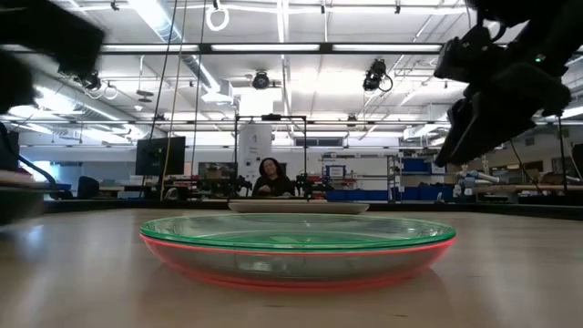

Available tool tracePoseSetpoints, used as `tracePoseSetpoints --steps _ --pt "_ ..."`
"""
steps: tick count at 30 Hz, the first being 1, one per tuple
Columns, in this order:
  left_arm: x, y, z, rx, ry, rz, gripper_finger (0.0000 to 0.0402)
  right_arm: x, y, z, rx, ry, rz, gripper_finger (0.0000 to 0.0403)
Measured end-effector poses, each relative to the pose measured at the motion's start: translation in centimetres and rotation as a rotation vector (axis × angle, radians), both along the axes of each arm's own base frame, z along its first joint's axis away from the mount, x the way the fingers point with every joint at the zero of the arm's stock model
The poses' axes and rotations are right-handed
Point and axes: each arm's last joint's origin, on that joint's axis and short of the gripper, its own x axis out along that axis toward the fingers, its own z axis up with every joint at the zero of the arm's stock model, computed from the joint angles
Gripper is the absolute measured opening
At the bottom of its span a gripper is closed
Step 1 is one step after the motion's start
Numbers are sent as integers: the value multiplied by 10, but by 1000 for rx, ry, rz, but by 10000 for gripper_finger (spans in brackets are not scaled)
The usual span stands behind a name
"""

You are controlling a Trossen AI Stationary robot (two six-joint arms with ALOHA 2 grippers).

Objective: Stack plastic plates
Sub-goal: Stack the plates on the gray plate

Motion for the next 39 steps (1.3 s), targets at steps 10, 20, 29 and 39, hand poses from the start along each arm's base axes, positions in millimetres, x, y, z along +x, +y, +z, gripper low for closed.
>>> tracePoseSetpoints --steps 10,20,29,39 --pt "28 53 31 234 -27 -294 111 -5 23 14 -130 -1 73 290" --pt "43 114 78 343 -6 -436 11 -12 23 10 -42 71 32 290" --pt "38 102 75 177 -19 -345 110 -15 26 8 -22 89 32 293" --pt "27 66 69 107 -90 -354 235 -15 27 8 37 86 17 293"
